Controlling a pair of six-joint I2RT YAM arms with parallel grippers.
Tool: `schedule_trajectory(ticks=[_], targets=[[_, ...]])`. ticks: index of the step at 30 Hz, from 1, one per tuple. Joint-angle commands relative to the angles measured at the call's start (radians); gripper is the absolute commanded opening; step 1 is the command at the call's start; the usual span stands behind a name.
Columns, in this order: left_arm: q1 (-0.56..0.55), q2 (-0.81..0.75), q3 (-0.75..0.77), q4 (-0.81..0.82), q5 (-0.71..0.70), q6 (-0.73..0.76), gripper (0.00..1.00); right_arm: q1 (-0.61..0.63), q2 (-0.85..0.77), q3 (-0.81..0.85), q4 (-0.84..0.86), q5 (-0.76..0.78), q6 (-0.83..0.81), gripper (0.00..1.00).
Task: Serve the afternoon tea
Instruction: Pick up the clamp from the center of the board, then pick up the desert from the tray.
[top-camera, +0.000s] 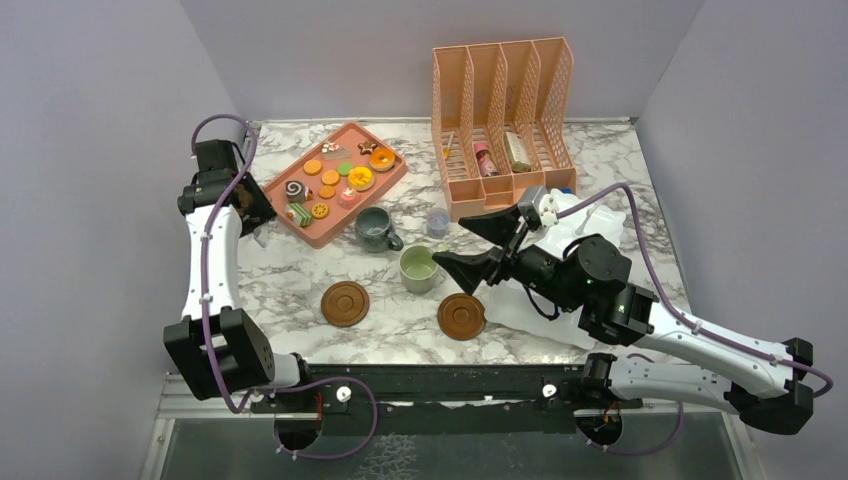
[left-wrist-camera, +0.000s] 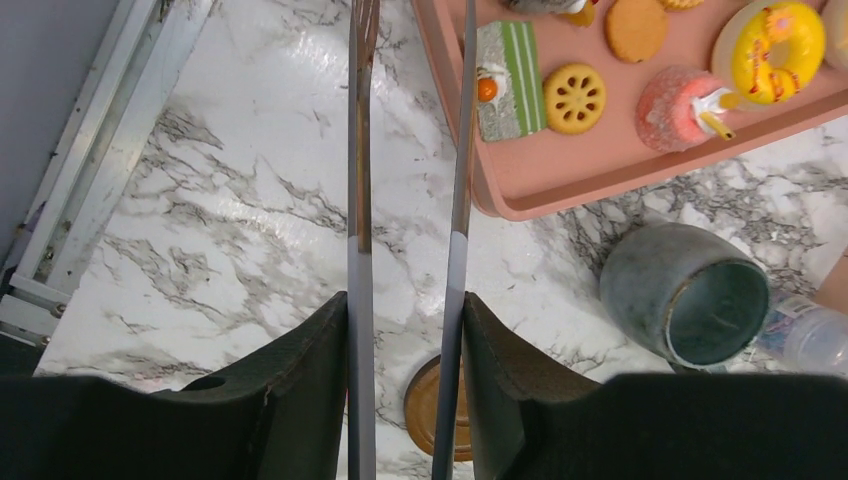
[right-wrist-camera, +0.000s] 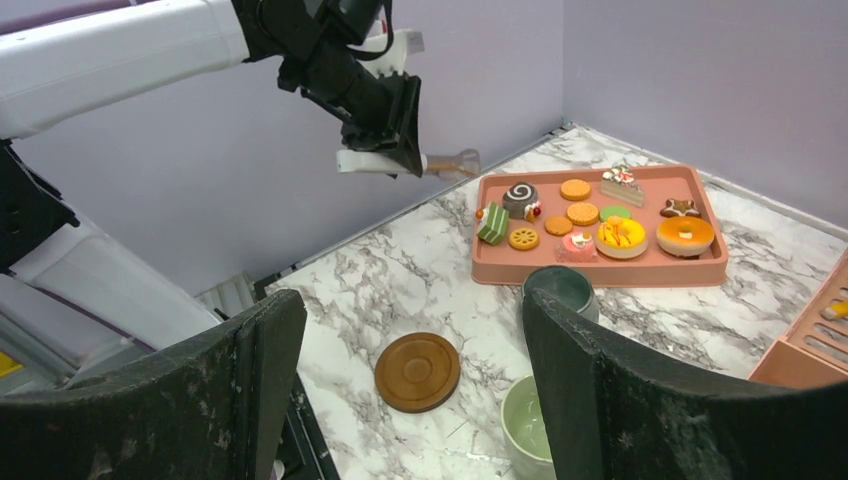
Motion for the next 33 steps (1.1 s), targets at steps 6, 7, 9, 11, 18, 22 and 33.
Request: schedule_trajectory(ticks=[6, 7, 9, 11, 18, 22, 33], targets=[[-0.020, -0.045, 0.132, -0.023, 0.030, 0.043, 0.43, -0.001, 0.009, 0.037, -0.006, -0.020, 0.008, 0.85], [-0.027, -0.038, 0.138, -0.022, 0.034, 0.046, 0.43, -0.001, 0.010, 0.038, -0.007, -0.020, 0.009, 0.85], [-0.046, -0.017, 0.151, -0.021, 0.032, 0.061, 0.43, -0.001, 0.013, 0.040, -0.007, -0.017, 0.009, 0.85], [-0.066, 0.001, 0.163, -0.022, 0.016, 0.066, 0.43, -0.001, 0.017, 0.042, -0.010, -0.016, 0.009, 0.85], [-0.152, 0.085, 0.200, -0.006, -0.032, 0.077, 0.45, -0.001, 0.029, 0.048, -0.031, 0.010, 0.004, 0.85], [-0.203, 0.133, 0.229, 0.025, -0.032, 0.081, 0.45, -0.001, 0.031, 0.053, -0.043, 0.025, -0.001, 0.85], [-0.365, 0.246, 0.301, 0.054, -0.037, 0.086, 0.44, -0.001, 0.065, 0.070, -0.056, 0.054, -0.015, 0.85]])
